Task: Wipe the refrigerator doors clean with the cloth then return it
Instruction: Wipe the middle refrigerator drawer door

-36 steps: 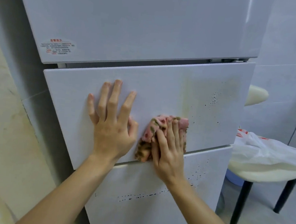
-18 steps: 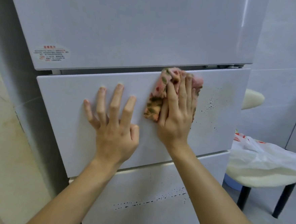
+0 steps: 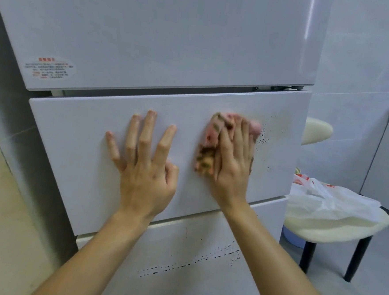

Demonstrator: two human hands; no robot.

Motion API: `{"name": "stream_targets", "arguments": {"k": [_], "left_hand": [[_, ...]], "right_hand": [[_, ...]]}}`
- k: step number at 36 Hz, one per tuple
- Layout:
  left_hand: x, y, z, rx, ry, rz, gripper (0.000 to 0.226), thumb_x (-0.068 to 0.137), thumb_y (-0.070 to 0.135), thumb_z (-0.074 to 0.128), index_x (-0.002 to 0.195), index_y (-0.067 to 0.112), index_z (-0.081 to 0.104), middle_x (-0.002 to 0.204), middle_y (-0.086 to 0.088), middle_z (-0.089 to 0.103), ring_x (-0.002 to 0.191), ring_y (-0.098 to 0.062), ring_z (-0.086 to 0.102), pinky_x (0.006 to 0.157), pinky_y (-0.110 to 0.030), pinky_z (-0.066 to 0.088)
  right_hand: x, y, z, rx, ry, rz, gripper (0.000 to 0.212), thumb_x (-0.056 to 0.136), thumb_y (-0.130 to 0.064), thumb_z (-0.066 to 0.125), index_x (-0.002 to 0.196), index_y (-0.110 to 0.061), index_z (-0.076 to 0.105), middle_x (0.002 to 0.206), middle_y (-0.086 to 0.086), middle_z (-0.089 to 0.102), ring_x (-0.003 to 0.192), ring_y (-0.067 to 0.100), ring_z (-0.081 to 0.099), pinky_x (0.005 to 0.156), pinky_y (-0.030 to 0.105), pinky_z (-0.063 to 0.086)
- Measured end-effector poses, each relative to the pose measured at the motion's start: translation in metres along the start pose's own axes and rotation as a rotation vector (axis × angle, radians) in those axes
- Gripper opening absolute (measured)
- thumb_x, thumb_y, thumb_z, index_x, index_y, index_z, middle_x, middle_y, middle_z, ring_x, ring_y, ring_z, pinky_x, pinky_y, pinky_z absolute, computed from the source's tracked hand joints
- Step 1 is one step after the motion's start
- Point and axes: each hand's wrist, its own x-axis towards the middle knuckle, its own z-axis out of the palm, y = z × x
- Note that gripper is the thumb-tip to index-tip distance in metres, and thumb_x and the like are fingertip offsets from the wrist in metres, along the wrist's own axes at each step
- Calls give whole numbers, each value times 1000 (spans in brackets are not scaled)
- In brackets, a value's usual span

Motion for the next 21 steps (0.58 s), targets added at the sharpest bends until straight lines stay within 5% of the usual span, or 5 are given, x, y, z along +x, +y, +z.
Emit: {"name": "stream_targets", "arguments": {"k": [5,11,17,21], "left_hand": [[2,11,0,-33,-33,4,68,85,10,53,151,22,55,170,-12,30,159,-40,18,126,-69,6],[-1,19,5,-52,-5,-30,69,83,9,58,151,19,55,169,-15,32,158,-44,18,126,-68,7],[0,25,8,-44,11,-48,70,85,5,57,153,18,51,170,-16,27,160,-42,15,126,-69,5],[2,29,9,-52,5,-57,72,82,6,58,152,21,53,171,-17,26,161,-39,14,126,-68,4]], "right_hand": [[47,-3,6,43,83,63,43,107,-8,42,149,-2,53,162,27,38,155,42,28,130,52,16],[-43,19,2,-4,-12,2,46,104,-10,43,149,-5,51,166,23,32,160,32,17,130,50,12],[-111,37,-12,-96,-203,-109,60,108,-24,37,165,-31,19,176,-4,0,163,21,4,132,42,2],[-75,33,-15,-90,-180,-65,49,108,-20,37,156,-15,35,175,3,10,162,21,4,132,41,2]]}}
